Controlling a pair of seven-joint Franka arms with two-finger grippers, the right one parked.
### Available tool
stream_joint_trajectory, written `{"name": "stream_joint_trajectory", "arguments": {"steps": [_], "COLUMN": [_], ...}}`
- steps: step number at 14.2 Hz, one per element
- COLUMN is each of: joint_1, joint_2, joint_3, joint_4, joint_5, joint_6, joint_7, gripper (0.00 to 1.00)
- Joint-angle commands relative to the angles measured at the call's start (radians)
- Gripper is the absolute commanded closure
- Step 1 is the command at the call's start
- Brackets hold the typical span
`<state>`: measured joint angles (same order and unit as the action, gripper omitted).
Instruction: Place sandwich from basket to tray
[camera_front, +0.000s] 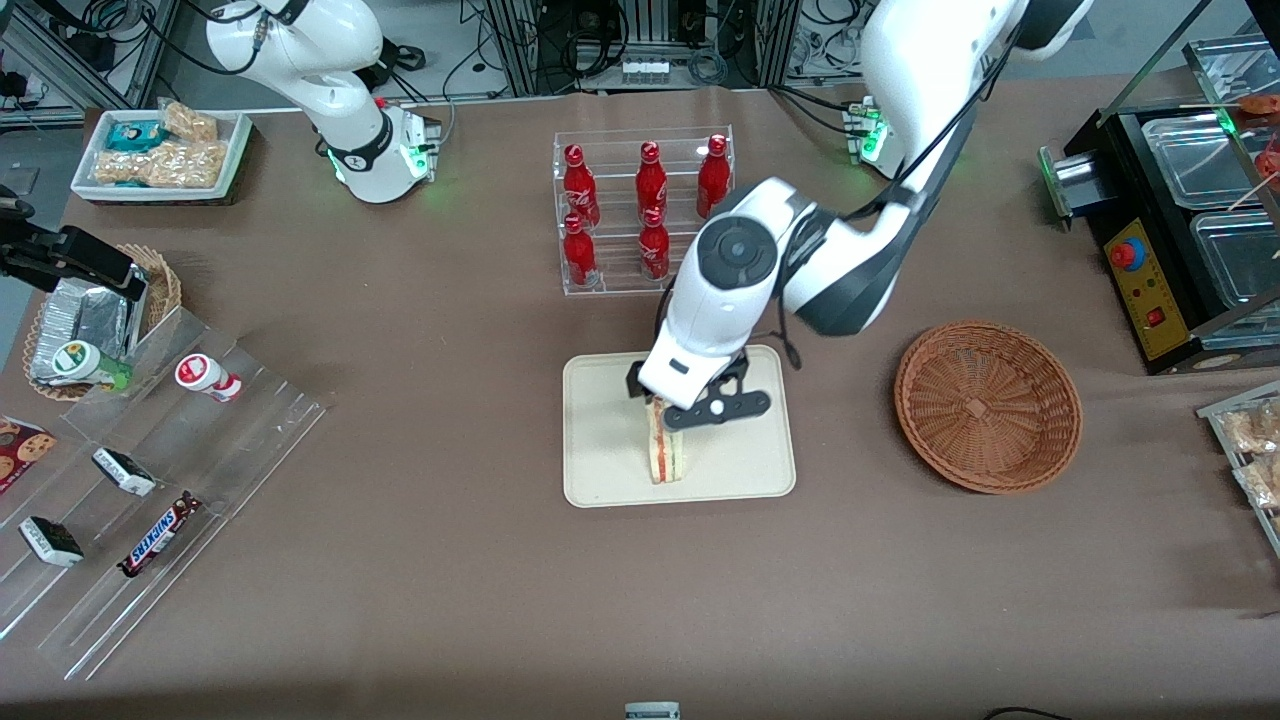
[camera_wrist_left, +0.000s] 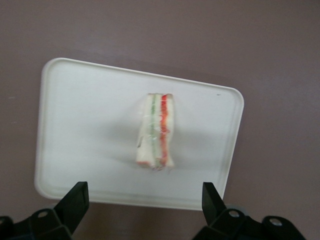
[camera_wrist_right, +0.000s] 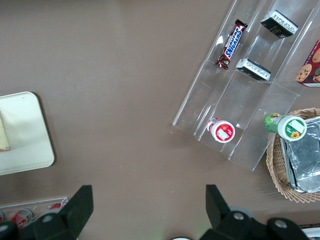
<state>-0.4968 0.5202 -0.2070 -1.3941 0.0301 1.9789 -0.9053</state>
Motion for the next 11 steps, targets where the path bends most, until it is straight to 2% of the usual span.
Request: {"name": "stream_joint_trajectory", "arguments": {"steps": [1,4,8,11], "joint_1": [0.098,0.213,0.314,0.389], "joint_2": [-0.058,-0.136,-0.291,-0.374], "joint_3": [0.000,0.000,0.000,0.001], "joint_4": [-0.043,-0.147,-0.318,-0.358], "joint_5": [0.005,-0.004,-0.004,-0.004], "joint_6": [-0.060,-0.074,-0.086,-0.150], "joint_7": [0.031,0.178,0.342,0.463], "gripper": [0.00,0.00,0.00,0.00]}}
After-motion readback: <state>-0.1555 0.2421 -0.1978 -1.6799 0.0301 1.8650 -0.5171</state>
